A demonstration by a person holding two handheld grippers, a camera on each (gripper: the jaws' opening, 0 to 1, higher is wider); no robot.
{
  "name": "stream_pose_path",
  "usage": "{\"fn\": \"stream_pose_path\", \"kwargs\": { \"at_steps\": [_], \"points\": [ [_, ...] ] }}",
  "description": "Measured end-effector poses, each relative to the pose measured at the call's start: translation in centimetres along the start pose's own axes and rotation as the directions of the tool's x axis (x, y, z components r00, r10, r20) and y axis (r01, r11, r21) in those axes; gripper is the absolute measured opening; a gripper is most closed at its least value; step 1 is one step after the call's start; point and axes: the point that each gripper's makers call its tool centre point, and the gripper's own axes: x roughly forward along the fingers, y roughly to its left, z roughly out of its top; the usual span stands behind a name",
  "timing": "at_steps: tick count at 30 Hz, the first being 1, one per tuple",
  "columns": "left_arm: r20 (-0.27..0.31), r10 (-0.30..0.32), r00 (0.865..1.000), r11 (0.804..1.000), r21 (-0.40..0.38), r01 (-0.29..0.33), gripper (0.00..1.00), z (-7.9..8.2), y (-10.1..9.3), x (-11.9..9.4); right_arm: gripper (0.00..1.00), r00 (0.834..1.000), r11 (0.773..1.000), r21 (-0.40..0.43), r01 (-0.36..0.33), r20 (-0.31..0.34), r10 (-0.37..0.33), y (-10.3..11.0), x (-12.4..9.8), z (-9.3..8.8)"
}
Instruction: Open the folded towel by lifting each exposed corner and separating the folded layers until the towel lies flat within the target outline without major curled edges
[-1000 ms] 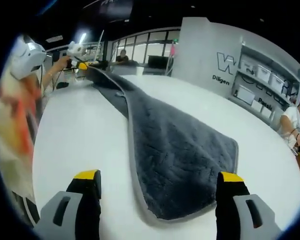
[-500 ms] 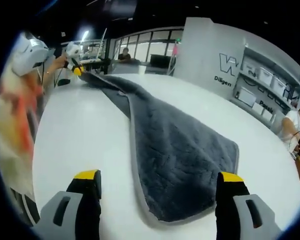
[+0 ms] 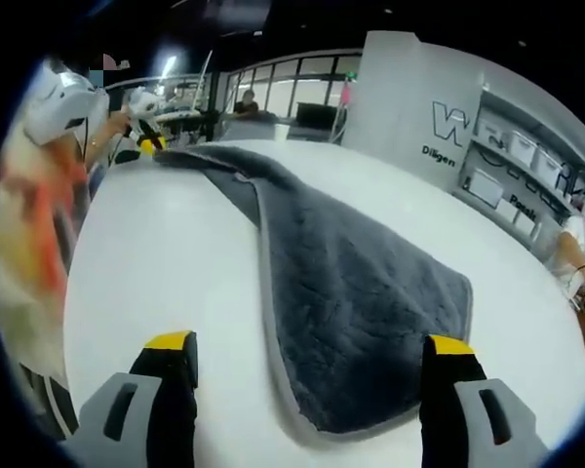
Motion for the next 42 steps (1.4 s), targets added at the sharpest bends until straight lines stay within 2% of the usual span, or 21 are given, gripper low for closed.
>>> {"fn": "stream_pose_path", "kwargs": {
  "at_steps": [3,5,6,8,11,13,17,20,23,29,33,37,42],
  "points": [
    [0.048,0.007,0.999,1.000,0.014,-0.008,0.36,1.0,0.1,-0.3,0.95,1.000,1.000,-0.007,-0.004,-0.004,0.004,0.1,0.1,0.0],
    [0.100,-0.003,0.995,1.000,0.009,0.002,0.40,1.9,0.0,-0.5,0.95,1.000,1.000,-0.007,-0.007,-0.001,0.007,0.2,0.2,0.1],
    [0.146,0.000,0.989,1.000,-0.013,0.002,0.43,2.7,0.2,-0.6,0.95,1.000,1.000,-0.008,-0.009,-0.001,0.009,0.3,0.2,0.2],
    [0.199,0.001,0.980,0.999,-0.042,0.008,0.49,3.5,0.3,-0.7,0.95,1.000,1.000,-0.011,-0.010,-0.001,0.010,0.4,0.2,0.3],
    [0.229,0.009,0.973,0.999,-0.050,0.003,0.54,4.0,0.5,-0.7,0.95,1.000,1.000,-0.015,-0.011,0.000,0.011,0.5,0.3,0.5],
    [0.260,0.023,0.965,0.999,-0.047,-0.011,0.62,4.6,0.7,-0.8,0.95,1.000,1.000,-0.019,-0.010,0.005,0.010,0.6,0.3,0.8],
    [0.327,0.052,0.944,0.997,-0.067,-0.031,0.86,6.2,1.0,-1.2,0.90,0.999,1.000,-0.005,-0.011,0.050,0.011,0.6,0.3,2.2],
    [0.378,0.053,0.924,0.996,-0.083,-0.023,0.92,7.4,1.1,-1.6,0.89,0.997,1.000,-0.016,-0.013,0.073,0.015,0.7,0.4,3.4],
    [0.417,0.057,0.907,0.995,-0.098,-0.018,0.97,8.0,1.4,-2.0,0.89,0.995,0.999,-0.025,-0.033,0.097,0.035,1.0,0.9,4.8],
    [0.441,0.076,0.894,0.992,-0.127,-0.022,1.00,8.1,1.8,-2.0,0.86,0.984,0.997,-0.034,-0.071,0.158,0.076,1.3,1.8,7.6],
    [0.438,0.080,0.896,0.990,-0.137,-0.022,1.00,7.7,1.6,-1.8,0.72,0.979,0.995,-0.062,-0.075,0.183,0.085,1.4,3.1,9.4],
    [0.441,0.075,0.895,0.990,-0.140,-0.013,1.00,7.6,1.3,-1.8,0.51,0.983,0.989,-0.139,-0.057,0.162,0.080,1.7,4.6,10.2],
    [0.435,0.075,0.897,0.990,-0.142,-0.013,0.98,7.3,1.4,-1.8,0.40,0.989,0.980,-0.188,-0.060,0.123,0.084,2.8,6.3,10.5]
  ]
}}
